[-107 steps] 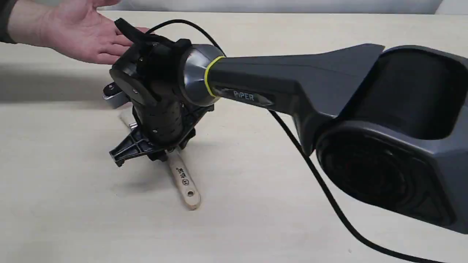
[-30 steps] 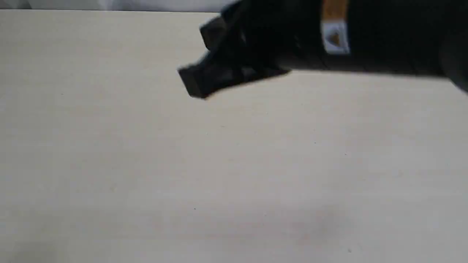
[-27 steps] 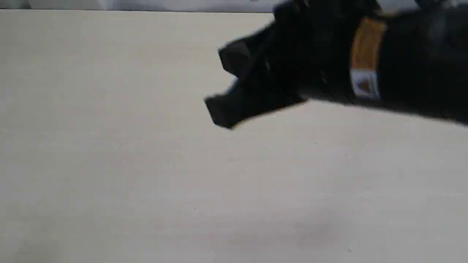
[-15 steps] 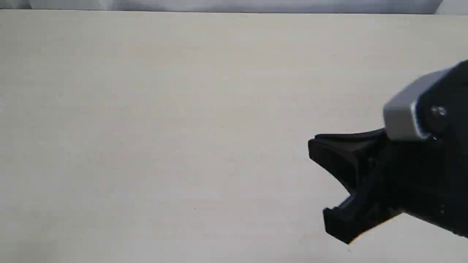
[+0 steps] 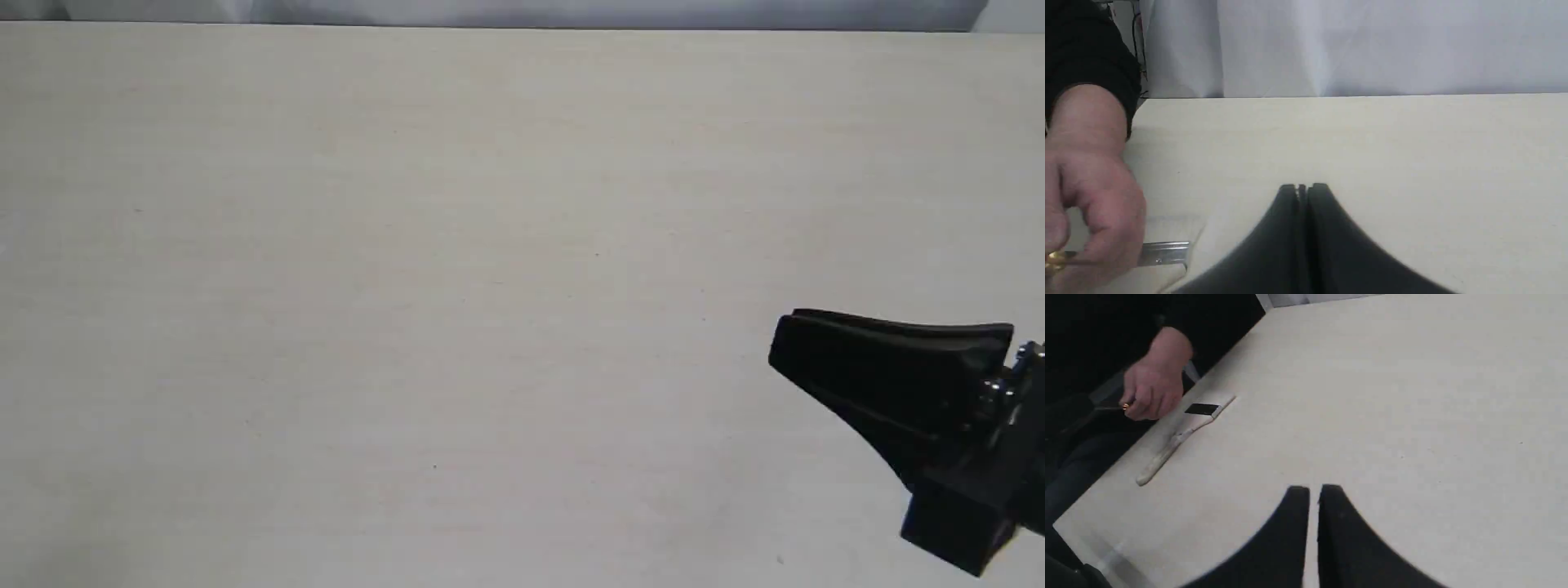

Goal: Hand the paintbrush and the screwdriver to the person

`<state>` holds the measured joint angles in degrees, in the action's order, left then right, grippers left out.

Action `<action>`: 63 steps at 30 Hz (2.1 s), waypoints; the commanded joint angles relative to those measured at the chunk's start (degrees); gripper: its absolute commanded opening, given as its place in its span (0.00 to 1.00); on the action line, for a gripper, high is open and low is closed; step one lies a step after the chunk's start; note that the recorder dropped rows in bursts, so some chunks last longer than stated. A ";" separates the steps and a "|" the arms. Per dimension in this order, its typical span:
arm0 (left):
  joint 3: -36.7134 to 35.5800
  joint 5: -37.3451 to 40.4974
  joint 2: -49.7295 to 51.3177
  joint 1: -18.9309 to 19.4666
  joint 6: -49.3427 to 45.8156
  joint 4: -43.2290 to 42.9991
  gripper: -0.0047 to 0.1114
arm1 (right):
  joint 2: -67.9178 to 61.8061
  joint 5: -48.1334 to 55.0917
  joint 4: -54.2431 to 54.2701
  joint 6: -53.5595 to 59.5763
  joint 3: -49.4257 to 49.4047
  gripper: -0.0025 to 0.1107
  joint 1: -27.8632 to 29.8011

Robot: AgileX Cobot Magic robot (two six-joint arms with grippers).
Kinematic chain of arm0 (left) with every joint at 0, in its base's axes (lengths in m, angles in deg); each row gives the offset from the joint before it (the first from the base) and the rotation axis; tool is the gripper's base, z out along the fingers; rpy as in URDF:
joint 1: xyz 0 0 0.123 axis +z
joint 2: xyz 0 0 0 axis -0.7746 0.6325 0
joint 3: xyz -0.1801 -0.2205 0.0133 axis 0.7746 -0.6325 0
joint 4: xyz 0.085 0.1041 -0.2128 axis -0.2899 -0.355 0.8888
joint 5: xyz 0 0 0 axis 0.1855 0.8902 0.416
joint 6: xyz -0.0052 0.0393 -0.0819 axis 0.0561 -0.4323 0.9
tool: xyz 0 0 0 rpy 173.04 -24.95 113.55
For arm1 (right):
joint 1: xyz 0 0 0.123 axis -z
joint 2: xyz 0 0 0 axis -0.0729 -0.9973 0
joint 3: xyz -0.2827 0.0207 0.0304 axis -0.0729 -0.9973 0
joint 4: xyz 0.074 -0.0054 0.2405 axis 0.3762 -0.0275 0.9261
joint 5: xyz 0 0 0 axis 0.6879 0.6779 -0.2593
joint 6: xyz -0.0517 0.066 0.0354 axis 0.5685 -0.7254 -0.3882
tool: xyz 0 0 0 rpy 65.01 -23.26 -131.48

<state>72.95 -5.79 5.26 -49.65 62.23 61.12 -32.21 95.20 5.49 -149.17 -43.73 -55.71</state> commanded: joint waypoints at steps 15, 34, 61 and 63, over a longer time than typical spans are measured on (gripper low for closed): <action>-0.12 -0.29 -0.14 -0.47 0.12 0.20 0.04 | 13.17 -0.77 -12.85 2.06 -6.76 0.06 15.56; -0.12 -0.29 -0.14 -0.47 0.12 0.20 0.04 | 29.64 -6.87 -12.25 7.13 -17.44 0.06 54.36; -0.12 -0.34 -0.14 -0.47 0.12 0.09 0.04 | 29.64 -6.30 23.62 58.32 -17.44 0.06 49.87; -0.12 -0.34 -0.14 -0.47 0.12 0.09 0.04 | 29.64 -5.93 24.79 59.89 -17.44 0.06 49.87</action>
<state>72.95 -5.79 5.26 -49.65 62.23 61.12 -2.91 88.59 28.93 -91.26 -60.99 -5.68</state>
